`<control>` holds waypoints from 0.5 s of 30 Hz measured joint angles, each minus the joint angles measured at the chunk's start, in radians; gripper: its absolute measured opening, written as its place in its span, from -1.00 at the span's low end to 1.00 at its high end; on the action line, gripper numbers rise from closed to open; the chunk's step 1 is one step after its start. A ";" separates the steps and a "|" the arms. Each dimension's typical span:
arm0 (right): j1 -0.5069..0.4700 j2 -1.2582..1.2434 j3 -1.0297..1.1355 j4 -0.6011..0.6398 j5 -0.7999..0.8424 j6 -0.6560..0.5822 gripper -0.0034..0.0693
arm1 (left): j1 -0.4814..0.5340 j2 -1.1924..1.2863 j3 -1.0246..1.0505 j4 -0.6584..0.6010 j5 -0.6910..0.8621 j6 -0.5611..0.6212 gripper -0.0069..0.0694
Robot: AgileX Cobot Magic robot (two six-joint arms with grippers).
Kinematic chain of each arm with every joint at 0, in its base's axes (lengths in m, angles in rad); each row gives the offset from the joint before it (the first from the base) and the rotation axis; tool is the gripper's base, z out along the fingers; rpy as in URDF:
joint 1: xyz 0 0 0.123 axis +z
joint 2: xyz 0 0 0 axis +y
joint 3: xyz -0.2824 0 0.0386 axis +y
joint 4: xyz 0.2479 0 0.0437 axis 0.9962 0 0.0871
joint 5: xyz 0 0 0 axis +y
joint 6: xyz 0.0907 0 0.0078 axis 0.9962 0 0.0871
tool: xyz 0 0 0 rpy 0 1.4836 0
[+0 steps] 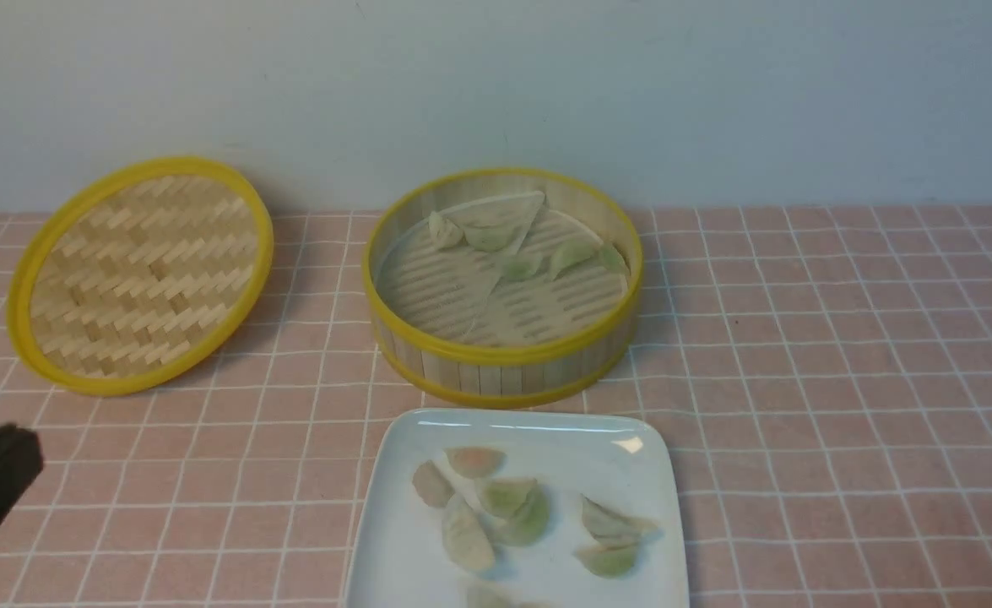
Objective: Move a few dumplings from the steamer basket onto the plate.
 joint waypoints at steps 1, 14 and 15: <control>0.000 0.000 0.000 0.000 0.000 0.000 -0.95 | 0.047 -0.038 0.051 0.000 -0.024 0.000 -0.83; 0.000 0.000 0.000 0.000 -0.002 0.000 -0.95 | 0.252 -0.242 0.374 -0.019 -0.020 0.000 -0.83; 0.000 0.000 0.000 0.000 -0.002 0.000 -0.95 | 0.252 -0.242 0.374 -0.020 -0.019 0.000 -0.83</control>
